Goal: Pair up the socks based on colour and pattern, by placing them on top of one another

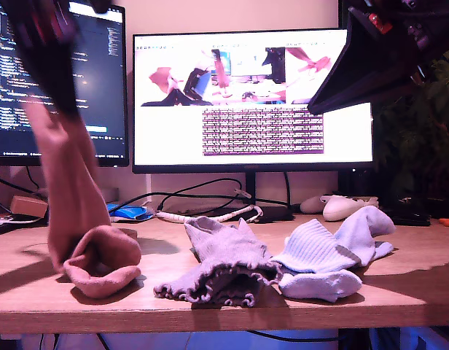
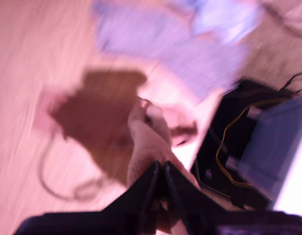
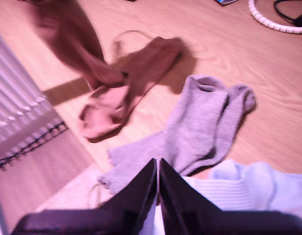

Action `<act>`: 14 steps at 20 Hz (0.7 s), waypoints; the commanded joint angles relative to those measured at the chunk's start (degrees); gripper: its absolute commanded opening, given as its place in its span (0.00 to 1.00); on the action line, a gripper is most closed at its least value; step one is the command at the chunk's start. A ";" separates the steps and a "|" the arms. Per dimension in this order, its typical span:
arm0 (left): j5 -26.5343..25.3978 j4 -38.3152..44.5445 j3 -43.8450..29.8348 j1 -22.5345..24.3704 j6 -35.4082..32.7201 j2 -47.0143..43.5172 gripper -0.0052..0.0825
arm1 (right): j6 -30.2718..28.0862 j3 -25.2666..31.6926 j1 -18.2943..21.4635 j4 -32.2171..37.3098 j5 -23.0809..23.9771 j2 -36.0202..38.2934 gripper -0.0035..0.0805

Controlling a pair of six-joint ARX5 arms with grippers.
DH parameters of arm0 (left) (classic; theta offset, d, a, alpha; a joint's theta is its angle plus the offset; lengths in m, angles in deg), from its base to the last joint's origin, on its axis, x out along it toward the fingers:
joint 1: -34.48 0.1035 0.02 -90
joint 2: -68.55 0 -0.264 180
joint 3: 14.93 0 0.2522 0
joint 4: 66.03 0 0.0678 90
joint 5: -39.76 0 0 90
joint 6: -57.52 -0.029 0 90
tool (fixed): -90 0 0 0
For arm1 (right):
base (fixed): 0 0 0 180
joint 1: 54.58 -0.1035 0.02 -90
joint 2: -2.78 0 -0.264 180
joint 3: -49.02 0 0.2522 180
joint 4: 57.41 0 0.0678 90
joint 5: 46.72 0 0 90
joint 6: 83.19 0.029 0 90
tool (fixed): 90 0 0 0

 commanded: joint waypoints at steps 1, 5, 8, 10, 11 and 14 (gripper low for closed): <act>-0.85 2.71 -0.59 -0.33 -2.97 2.34 0.03 | -0.07 1.09 0.13 0.55 -1.22 0.11 0.03; -3.58 10.10 -0.59 0.13 -6.43 6.93 0.03 | -0.09 1.09 0.13 0.48 -1.51 0.11 0.03; -4.59 15.17 -0.59 1.38 -8.76 9.16 0.03 | -0.09 1.09 0.13 0.48 -1.53 0.11 0.03; -5.55 18.60 -0.59 2.10 -9.05 9.86 0.03 | -0.09 1.09 0.13 0.48 -1.51 0.11 0.03; -5.64 20.06 -0.59 2.58 -9.97 10.03 0.03 | -0.09 1.09 0.13 0.48 -1.53 0.11 0.03; -6.16 23.02 -0.59 3.54 -10.32 10.03 0.03 | -0.09 1.09 0.13 0.48 -1.53 0.11 0.03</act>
